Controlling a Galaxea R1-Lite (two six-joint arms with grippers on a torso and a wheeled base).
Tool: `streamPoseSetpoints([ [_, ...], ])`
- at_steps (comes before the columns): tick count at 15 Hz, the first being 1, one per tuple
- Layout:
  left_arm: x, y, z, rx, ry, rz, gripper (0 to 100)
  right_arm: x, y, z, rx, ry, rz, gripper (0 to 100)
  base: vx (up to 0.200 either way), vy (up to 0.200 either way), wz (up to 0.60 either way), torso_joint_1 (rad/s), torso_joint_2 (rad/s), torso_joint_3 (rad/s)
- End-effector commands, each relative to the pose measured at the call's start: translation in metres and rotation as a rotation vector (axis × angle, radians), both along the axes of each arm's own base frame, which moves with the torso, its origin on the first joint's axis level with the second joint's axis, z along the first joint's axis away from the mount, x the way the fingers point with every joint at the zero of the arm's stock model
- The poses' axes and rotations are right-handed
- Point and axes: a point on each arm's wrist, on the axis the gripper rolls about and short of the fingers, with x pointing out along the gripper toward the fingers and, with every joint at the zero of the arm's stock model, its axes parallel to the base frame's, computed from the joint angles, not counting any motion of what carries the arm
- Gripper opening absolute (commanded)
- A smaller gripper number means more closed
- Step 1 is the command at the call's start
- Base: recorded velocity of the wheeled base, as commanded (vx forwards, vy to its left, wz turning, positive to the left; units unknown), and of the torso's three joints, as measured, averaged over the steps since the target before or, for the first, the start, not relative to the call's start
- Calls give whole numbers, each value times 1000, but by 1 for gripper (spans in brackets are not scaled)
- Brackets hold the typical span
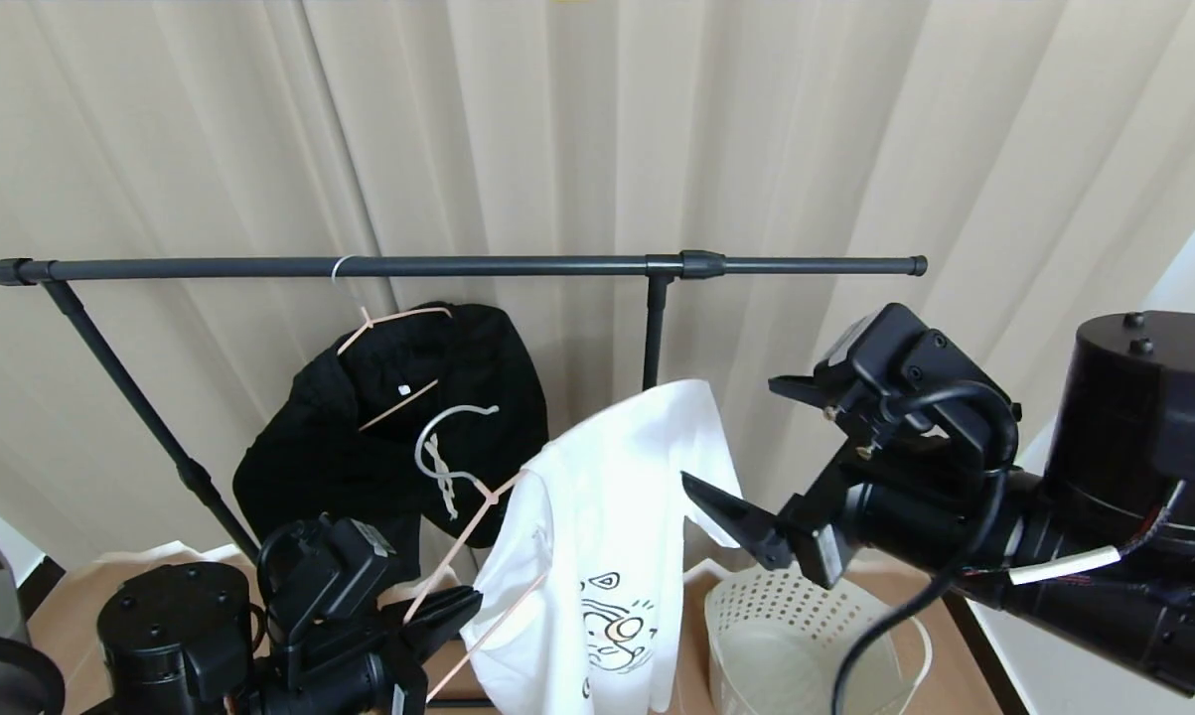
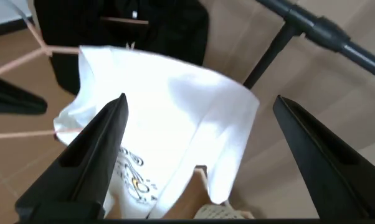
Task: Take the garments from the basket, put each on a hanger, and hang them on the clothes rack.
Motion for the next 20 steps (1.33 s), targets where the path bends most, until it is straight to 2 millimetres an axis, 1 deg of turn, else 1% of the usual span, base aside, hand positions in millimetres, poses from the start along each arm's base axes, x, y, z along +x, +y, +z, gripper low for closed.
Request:
streamPoseSetpoints([
  [1, -1, -1, 0, 14, -12, -12, 0, 7, -32, 30, -1, 63, 58, 100, 0, 0, 0, 0, 0, 0],
  [2, -1, -1, 0, 18, -16, -17, 0, 8, -35, 31, -13, 74, 76, 100, 0, 0, 0, 0, 0, 0],
  [3, -2, -2, 0, 34, -39, -82, 0, 14, -44, 36, -81, 106, 142, 100, 0, 0, 0, 0, 0, 0],
  [4, -2, -3, 0, 41, -55, -140, 0, 16, -48, 41, -118, 139, 195, 100, 0, 0, 0, 0, 0, 0],
  [6, -2, -7, 0, 69, -98, -192, 0, 14, -52, 56, -187, 198, 287, 100, 0, 0, 0, 0, 0, 0],
  [8, -9, -15, -1, 74, -96, -246, 0, 16, -54, 73, -267, 224, 356, 100, 0, 0, 0, 0, 0, 0],
  [10, -9, -17, -1, 74, -100, -255, 0, 21, -53, 78, -316, 300, 444, 100, 0, 0, 0, 0, 0, 0],
  [11, -10, -17, -1, 75, -97, -258, 0, 30, -49, 73, -393, 345, 503, 100, 0, 0, 0, 0, 0, 0],
  [12, -11, -18, -2, 77, -96, -266, 0, 45, -43, 60, -462, 365, 560, 100, 0, 0, 0, 0, 0, 0],
  [13, -14, -20, -2, 77, -97, -282, 0, 53, -38, 49, -497, 378, 591, 100, 0, 0, 0, 0, 0, 0],
  [14, -14, -21, -1, 77, -99, -285, 0, 54, -37, 46, -504, 381, 602, 100, 0, 0, 0, 0, 0, 0],
  [15, -16, -22, 0, 73, -104, -292, 0, 58, -31, 38, -519, 392, 636, 100, 0, 0, 0, 0, 0, 0],
  [16, -16, -22, 0, 73, -106, -294, 0, 58, -24, 35, -509, 391, 670, 100, 0, 0, 0, 0, 0, 0],
  [18, -16, -22, 0, 73, -106, -294, 0, 57, -21, 36, -496, 387, 691, 100, 0, 0, 0, 0, 0, 0],
  [20, -17, -24, 0, 74, -108, -303, 0, 56, -13, 31, -504, 398, 712, 100, 0, 0, 0, 0, 0, 0],
])
